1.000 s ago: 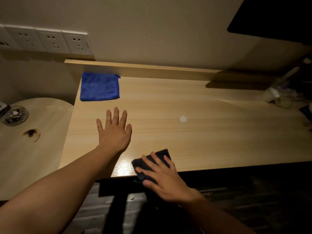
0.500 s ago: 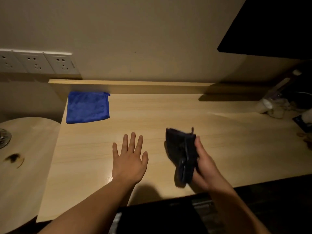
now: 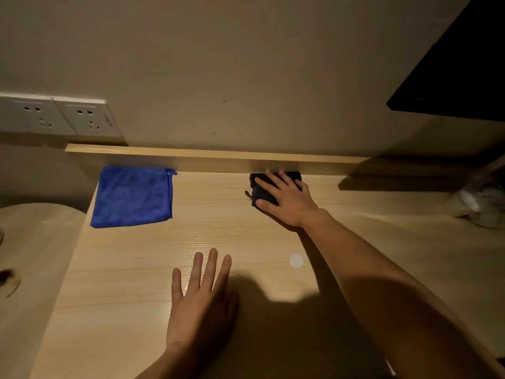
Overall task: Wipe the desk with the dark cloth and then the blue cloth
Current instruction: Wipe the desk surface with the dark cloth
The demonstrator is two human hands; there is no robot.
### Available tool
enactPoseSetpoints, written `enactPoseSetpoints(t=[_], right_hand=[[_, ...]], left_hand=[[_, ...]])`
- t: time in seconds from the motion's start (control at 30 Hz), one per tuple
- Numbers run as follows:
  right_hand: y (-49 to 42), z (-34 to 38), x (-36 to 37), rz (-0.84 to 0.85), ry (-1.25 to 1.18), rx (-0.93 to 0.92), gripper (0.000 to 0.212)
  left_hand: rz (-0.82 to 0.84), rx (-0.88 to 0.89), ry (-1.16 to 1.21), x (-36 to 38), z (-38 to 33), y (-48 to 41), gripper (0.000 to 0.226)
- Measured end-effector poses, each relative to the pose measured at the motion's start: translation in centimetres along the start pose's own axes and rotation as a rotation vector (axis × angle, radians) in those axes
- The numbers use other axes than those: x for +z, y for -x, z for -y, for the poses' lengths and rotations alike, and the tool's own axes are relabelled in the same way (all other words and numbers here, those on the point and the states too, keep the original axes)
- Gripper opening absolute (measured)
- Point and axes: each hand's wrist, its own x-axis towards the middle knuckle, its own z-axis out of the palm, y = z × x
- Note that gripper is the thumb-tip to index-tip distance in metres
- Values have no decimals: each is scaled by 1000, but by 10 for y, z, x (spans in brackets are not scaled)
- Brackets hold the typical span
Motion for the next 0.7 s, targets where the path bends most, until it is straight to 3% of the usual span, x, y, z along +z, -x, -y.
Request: enactPoseSetpoints(t=[0.23,0.7], right_hand=[[7,-7,8,49,15,-32,54],[108,13,50,97,23,-75,56]], left_hand=[[2,-18,-10,-7,-6,4,71],[3,-58,63,-24,-18,10,68]])
